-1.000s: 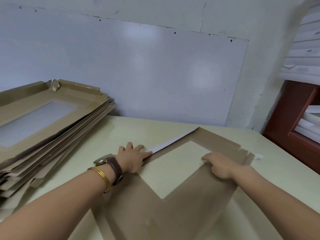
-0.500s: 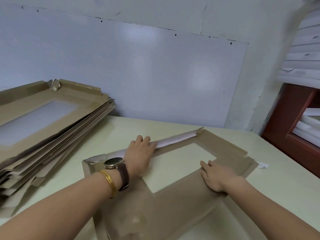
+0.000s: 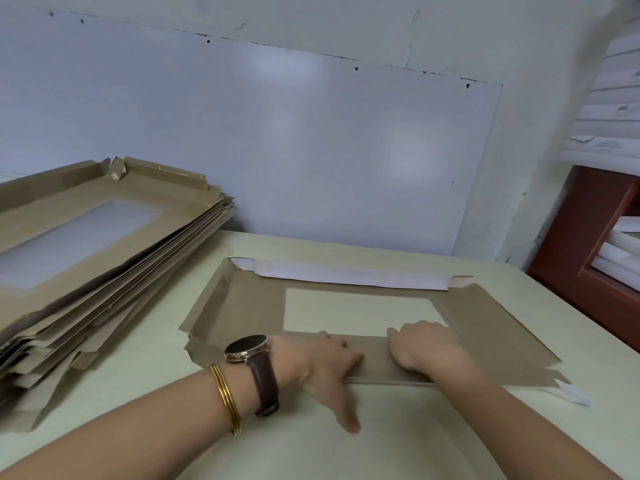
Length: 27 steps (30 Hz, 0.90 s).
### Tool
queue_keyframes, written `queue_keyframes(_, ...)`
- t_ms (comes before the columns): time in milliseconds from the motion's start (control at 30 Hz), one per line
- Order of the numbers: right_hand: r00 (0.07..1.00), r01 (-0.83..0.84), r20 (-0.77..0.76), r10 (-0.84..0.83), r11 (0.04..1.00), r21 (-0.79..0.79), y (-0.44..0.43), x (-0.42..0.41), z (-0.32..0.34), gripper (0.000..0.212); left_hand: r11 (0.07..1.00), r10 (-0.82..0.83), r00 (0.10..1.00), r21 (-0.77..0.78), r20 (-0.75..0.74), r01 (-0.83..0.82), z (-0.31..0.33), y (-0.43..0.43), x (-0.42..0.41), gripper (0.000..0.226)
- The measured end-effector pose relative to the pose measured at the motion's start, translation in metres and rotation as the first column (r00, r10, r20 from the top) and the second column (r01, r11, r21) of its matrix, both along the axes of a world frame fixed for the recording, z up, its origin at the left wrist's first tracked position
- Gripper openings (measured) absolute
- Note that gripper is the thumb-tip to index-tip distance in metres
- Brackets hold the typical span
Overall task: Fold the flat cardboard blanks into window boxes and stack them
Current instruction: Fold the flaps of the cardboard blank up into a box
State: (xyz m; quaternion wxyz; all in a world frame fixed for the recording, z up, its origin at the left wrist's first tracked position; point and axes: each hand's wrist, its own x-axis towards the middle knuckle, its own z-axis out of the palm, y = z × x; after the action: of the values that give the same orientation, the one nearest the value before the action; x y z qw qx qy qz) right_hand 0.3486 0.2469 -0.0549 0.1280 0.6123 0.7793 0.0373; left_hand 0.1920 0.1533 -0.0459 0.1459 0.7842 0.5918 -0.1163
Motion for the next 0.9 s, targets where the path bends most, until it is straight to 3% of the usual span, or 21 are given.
queue_keyframes(133,0.982,-0.026,-0.189,0.002,0.992,-0.125,-0.001,0.016,0.013,0.070,0.998,-0.014,0.997,0.069,0.082,0.008,0.005,0.004,-0.013,0.034)
queue_keyframes(233,0.932,-0.072,-0.361,-0.033,0.959,-0.274,-0.006,0.034,0.030,0.080,0.997,0.057,0.987,0.039,0.148,-0.063,0.015,0.007,-0.024,0.029)
queue_keyframes(333,0.846,-0.156,-0.517,-0.126,0.871,-0.466,-0.012,0.057,0.048,0.072,0.996,0.089,0.975,0.007,0.204,-0.092,0.025,0.011,-0.032,0.014)
queue_keyframes(400,0.892,-0.229,-0.453,-0.012,0.852,-0.472,-0.012,0.072,0.054,0.066,0.997,0.078,0.975,-0.007,0.210,-0.079,0.029,0.013,-0.035,0.006)
queue_keyframes(467,0.946,-0.252,-0.293,0.135,0.877,-0.410,-0.009,0.081,0.055,0.061,0.997,0.071,0.974,-0.022,0.217,-0.068,0.031,0.014,-0.038,0.009)
queue_keyframes(533,0.967,-0.229,-0.180,0.178,0.918,-0.323,-0.004,0.085,0.048,0.053,0.997,0.077,0.971,-0.037,0.228,-0.070,0.032,0.016,-0.040,0.016)
queue_keyframes(633,0.956,-0.266,-0.170,0.238,0.948,-0.173,0.002,0.086,0.039,0.020,0.996,0.091,0.970,-0.044,0.225,-0.083,0.034,0.018,-0.043,0.023)
queue_keyframes(767,0.944,-0.315,-0.159,0.291,0.937,-0.154,0.011,0.089,0.039,0.028,0.995,0.097,0.980,-0.025,0.173,-0.094,0.036,0.022,-0.052,0.018)
queue_keyframes(900,0.932,-0.333,-0.218,0.288,0.921,-0.204,0.018,0.093,0.042,0.030,0.989,0.146,0.984,-0.007,0.101,-0.146,0.038,0.025,-0.069,0.039)
